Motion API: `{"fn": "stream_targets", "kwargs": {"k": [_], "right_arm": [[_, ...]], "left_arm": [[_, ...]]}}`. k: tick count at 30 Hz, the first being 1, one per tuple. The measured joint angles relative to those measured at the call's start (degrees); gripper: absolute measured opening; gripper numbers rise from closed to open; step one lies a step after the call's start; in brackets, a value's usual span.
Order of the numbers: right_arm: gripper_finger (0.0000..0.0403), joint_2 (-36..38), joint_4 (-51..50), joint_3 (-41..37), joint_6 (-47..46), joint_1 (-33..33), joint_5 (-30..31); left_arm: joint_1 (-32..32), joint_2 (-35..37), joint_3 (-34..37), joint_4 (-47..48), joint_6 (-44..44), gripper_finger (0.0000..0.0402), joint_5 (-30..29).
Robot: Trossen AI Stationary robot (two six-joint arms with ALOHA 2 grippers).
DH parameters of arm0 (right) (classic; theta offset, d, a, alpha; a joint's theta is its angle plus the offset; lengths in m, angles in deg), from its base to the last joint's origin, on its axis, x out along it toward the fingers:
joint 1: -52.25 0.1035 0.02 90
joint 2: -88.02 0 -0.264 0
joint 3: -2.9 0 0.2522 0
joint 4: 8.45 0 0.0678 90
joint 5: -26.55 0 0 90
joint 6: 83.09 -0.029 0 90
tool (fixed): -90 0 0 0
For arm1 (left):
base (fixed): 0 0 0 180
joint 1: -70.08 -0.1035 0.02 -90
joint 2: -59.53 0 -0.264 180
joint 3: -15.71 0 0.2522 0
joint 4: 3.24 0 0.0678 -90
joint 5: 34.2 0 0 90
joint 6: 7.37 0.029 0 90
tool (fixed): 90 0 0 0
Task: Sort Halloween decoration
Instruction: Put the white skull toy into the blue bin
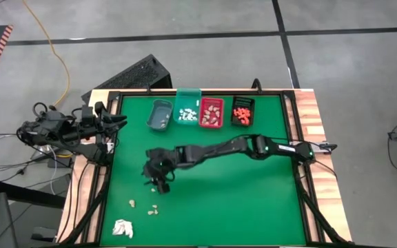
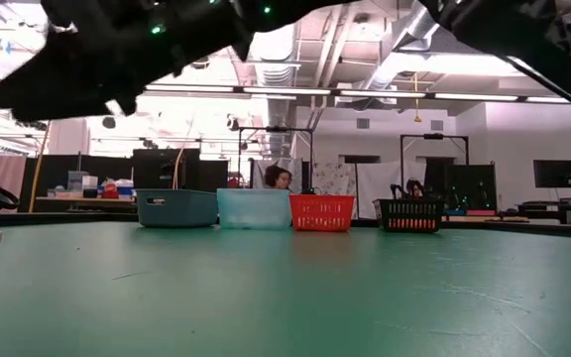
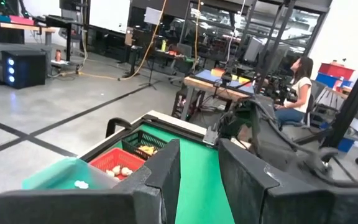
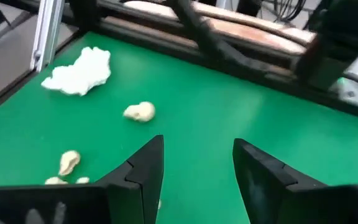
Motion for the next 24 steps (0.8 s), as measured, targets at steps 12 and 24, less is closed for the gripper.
{"fn": "stream_targets", "kwargs": {"k": [12,24], "right_arm": [[0.0189,-7.98,2.55,-0.02,-9.01,3.72,2.09],[0.0165,-14.38,5.42,0.57,-17.85,3.61,2.52]], "left_arm": [[0.00,0.00,0.04,3.16,-0.63,0.0099,-0.02],[0.00,-0.02,0.04,3.81,-0.63,0.0099,-0.02]]}}
